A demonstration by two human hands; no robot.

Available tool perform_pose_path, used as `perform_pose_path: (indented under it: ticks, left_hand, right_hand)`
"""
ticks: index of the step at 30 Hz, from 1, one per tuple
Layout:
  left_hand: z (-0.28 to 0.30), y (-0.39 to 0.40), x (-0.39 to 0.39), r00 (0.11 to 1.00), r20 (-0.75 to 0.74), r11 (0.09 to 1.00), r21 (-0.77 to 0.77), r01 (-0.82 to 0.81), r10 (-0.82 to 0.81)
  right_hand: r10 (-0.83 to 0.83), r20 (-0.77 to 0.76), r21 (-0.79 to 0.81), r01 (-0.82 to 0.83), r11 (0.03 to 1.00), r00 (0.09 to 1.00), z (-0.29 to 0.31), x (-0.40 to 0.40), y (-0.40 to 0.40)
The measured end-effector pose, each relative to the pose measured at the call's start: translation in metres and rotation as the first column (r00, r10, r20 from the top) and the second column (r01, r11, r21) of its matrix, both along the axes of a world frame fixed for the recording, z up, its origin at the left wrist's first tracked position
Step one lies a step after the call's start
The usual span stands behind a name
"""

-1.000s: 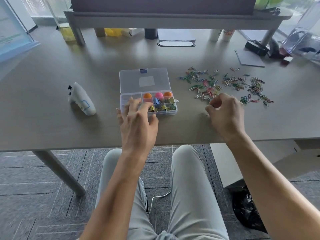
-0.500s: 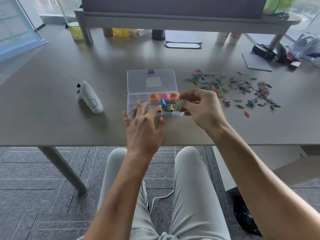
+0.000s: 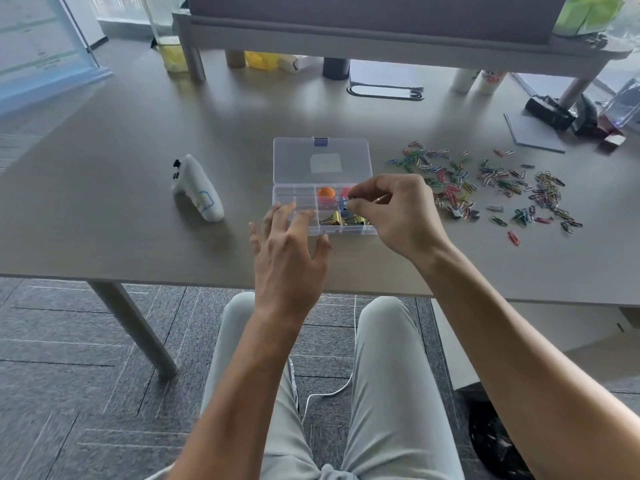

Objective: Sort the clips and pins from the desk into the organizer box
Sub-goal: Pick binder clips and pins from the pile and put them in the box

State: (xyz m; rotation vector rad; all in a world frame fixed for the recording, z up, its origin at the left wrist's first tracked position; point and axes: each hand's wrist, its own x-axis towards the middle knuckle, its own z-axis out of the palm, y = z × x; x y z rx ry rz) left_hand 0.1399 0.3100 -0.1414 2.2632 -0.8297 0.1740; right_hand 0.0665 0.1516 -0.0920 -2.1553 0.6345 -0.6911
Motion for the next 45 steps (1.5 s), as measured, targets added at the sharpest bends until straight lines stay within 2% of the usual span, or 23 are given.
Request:
perform_pose_path:
  ticks: [17,23,35,45]
  left_hand:
    - [0.001,0.004,-0.005,0.999,-0.024,0.999,0.033,0.034,-0.033]
    - [-0.002,0.006,-0.013,0.999,0.018,0.994,0.101,0.036,-0.038]
    - [0.000,0.007,-0.016,0.999,0.018,0.989,0.142,0.024,-0.027]
    - [-0.001,0.001,-0.014,0.998,0.022,0.947,0.319,0.048,-0.058]
  right_hand:
    - [0.010,-0.163,-0.314,-0.061,0.947,0.987,-0.015,0.010,0.012]
    - [0.073,-0.209,-0.488,-0.169,0.856,0.975,-0.013,0.004,0.014]
    - [0.074,-0.232,-0.537,-0.191,0.822,0.970,-0.016,-0.006,0.014]
    - [0.072,-0.211,-0.564,-0.182,0.805,0.975,-0.021,-0.009,0.014]
